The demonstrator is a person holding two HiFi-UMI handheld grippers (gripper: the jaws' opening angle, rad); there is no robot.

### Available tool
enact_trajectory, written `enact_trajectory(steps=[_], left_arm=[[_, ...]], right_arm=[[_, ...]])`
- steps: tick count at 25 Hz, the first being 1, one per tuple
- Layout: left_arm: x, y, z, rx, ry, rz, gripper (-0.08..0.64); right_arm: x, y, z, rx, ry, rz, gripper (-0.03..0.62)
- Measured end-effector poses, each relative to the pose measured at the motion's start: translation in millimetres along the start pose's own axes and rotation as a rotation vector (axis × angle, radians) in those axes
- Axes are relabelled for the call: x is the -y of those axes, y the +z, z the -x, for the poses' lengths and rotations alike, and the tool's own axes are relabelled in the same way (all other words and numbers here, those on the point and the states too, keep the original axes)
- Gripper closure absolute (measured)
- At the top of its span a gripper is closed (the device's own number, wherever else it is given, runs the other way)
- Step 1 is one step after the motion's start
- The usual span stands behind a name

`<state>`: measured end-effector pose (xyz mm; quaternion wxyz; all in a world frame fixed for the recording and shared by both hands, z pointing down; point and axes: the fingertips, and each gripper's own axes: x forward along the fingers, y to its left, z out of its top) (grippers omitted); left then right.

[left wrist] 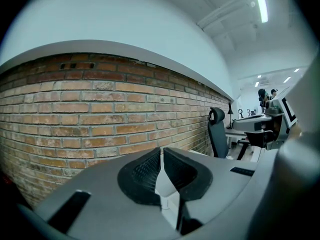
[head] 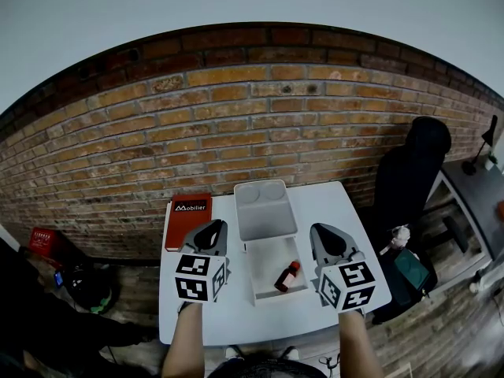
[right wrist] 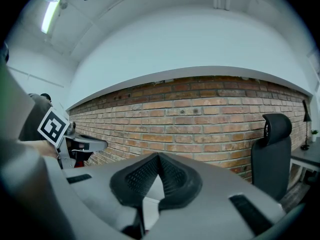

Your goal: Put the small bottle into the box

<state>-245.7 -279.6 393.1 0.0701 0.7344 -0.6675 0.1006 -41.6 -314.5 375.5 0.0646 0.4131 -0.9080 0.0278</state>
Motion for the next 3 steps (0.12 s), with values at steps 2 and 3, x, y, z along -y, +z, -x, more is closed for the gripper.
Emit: enact_trajectory(steps=[2,3], left_arm=[[-0.4,-0.5,-0.1,-0.002,-0.003,-0.002,0.52],[-0.6,-0.8,-0.2,-0.004,-0.004,-0.003,0.52]], right_arm=[[-1.8,0.6,-1.0,-0.001,0.003,0.001,0.572],[-2.7,1.0,-1.4,-0.001,0.004,0.002,0.572]])
